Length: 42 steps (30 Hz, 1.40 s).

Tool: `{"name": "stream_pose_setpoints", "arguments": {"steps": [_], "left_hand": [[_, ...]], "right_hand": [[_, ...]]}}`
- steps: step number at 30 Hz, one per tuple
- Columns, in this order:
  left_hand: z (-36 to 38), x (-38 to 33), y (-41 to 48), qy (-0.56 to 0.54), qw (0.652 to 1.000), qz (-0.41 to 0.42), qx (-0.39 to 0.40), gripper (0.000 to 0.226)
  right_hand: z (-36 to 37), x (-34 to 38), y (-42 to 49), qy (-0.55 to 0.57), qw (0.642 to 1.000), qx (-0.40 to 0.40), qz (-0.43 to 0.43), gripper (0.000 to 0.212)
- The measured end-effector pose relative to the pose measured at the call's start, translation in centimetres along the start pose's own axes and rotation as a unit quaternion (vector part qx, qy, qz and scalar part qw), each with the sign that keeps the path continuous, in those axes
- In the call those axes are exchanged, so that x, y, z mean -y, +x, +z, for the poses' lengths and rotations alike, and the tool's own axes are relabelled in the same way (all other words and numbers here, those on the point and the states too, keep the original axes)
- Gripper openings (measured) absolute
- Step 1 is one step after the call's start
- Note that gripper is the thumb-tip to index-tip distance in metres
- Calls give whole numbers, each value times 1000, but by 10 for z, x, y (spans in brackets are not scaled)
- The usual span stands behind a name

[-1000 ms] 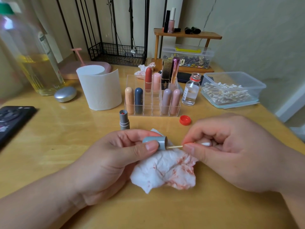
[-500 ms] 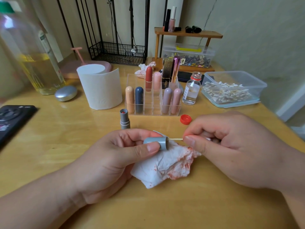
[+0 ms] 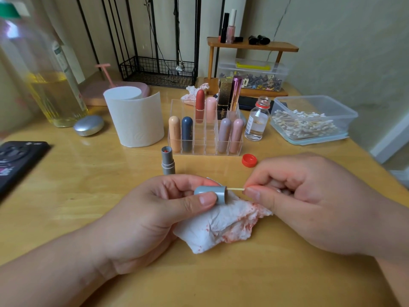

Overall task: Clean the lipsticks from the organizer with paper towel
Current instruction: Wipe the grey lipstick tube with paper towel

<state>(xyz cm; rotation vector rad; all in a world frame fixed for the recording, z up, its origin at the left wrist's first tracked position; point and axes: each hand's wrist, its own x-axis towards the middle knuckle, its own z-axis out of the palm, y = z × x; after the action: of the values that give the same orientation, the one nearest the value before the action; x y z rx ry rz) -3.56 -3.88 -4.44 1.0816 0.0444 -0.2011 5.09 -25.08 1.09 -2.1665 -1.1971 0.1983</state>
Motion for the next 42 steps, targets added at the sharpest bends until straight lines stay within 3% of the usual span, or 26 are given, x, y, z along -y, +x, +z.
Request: {"name": "stream_pose_setpoints", "arguments": {"steps": [7,11,16,24,29,34,37,42], "left_hand": [[-1,0,-1,1,1000,0,14,18],[-2,1,0,5,1000,5,25,18],[1,0,0,7,1000,3,6,23],[0,0,-1,6,1000,3,-11,23],[1,1,-2,30,999,17,-6,22],[1,1,-2,31,999,16,-9,22],[1,1,-2,29,999,12,-9,21],[1,2,-2,33,999,21,-12,21]], "right_hand": [[2,-2,0,0,999,22,37,12],[0,-1,0,45,998,41,10,10],[2,-1,1,36,999,11,-9,11],[4,-2,2,16,998,42,46,17],[1,0,1,54,996,63,19,10],[2,0,1,26,999,21,-9,13],[3,0,2,-9,1000,-1,11,19],[5,1,2,11,994,62,84,19]]}}
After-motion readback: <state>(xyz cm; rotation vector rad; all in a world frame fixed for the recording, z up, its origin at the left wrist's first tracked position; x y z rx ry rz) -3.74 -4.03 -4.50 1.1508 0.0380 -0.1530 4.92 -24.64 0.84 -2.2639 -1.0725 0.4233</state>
